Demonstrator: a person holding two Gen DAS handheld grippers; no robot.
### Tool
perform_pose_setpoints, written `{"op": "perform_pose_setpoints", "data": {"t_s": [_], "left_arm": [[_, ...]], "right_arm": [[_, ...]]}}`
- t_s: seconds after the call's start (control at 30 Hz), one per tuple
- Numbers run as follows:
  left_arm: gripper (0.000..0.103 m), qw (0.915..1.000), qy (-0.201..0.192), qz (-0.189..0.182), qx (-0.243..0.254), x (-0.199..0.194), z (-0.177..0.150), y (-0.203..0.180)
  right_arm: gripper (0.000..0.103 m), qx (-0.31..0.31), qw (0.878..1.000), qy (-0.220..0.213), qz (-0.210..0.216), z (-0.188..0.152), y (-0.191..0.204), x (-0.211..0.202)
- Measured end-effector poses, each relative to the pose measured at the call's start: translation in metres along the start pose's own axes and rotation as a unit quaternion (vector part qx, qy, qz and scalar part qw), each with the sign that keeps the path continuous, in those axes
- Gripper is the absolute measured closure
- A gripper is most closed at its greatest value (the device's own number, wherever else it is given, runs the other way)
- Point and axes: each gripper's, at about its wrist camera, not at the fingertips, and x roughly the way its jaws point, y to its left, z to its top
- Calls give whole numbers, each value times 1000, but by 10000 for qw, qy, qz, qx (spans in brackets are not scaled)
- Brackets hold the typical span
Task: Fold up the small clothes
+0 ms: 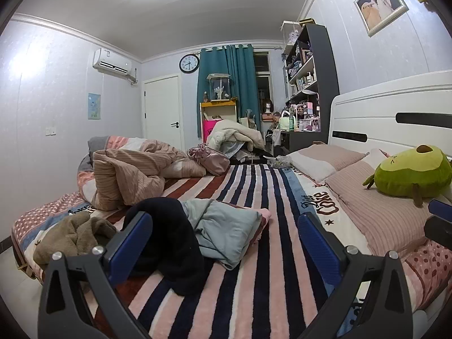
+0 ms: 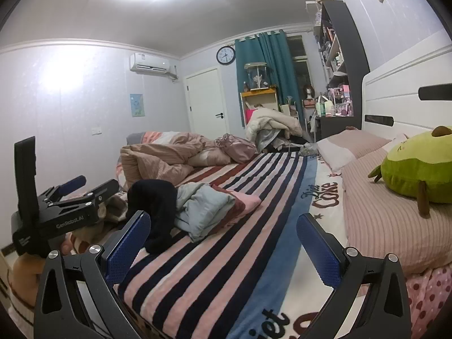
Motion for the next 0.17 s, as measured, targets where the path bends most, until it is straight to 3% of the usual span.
{"op": "perform_pose_setpoints", "data": {"t_s": [0.17], "left_arm": [[1, 10000, 17, -49, 23, 2, -1, 1]], "right_arm": [[0, 6, 10000, -2, -7, 0, 1, 0]]}}
